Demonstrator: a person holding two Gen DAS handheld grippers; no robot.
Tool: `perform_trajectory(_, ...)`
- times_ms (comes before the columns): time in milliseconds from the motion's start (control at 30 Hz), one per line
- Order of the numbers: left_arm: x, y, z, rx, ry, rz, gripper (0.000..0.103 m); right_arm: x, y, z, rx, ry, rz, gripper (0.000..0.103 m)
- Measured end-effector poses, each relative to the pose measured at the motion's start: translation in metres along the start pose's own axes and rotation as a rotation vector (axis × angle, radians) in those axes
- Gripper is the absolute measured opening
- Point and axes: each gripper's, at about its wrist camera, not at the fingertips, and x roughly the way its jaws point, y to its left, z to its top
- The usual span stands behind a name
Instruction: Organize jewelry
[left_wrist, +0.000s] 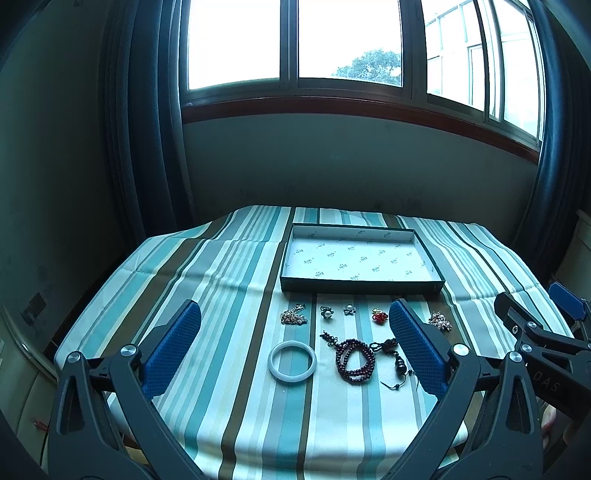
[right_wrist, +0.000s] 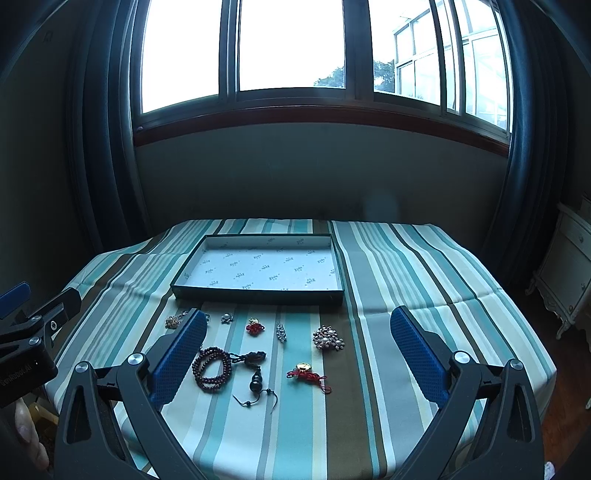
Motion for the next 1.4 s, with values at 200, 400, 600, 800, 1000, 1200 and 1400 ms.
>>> perform_trajectory(200,0.0005,-0.0017,-0.0004,0.001,-0.002,0.002,0.101,0.0003,0.0003,-0.0004,0.0,0.0,-0.001,0.099)
perform_trajectory(400,0.0003,-0.0018,0.0005,0.0,-0.002,0.004,0.101,0.0006,0.0007,-0.0005,-0.001,-0.001,-0.001,0.099)
perform_trajectory(600,0.0005,-0.0018,0.0005,0.001,0.0,0.003,0.101,0.0007,0.0006,-0.0007,-0.002,-0.001,-0.001,0.099)
perform_trajectory(800,0.0004,-0.0016,-0.0009,0.002,0.003,0.002,0.101,0.0007,0.0009,-0.0007,-0.002,-0.001,-0.001,0.099)
perform_trajectory(1000,0.001,-0.0013,-0.0016,0.002,0.006,0.002,0.101,0.0006,0.0011,-0.0011,-0.003,-0.001,-0.002,0.099)
perform_trajectory(1200,0.0007,-0.001,-0.0029,0.005,0.004,0.002,0.101,0.0006,0.0013,-0.0011,-0.004,-0.002,-0.001,0.099)
perform_trajectory(1400,0.0007,-0.0019,-0.0022,0.009,0.009,0.001,0.101,0.0009,0.001,-0.0014,-0.004,0.0,-0.002,0.099)
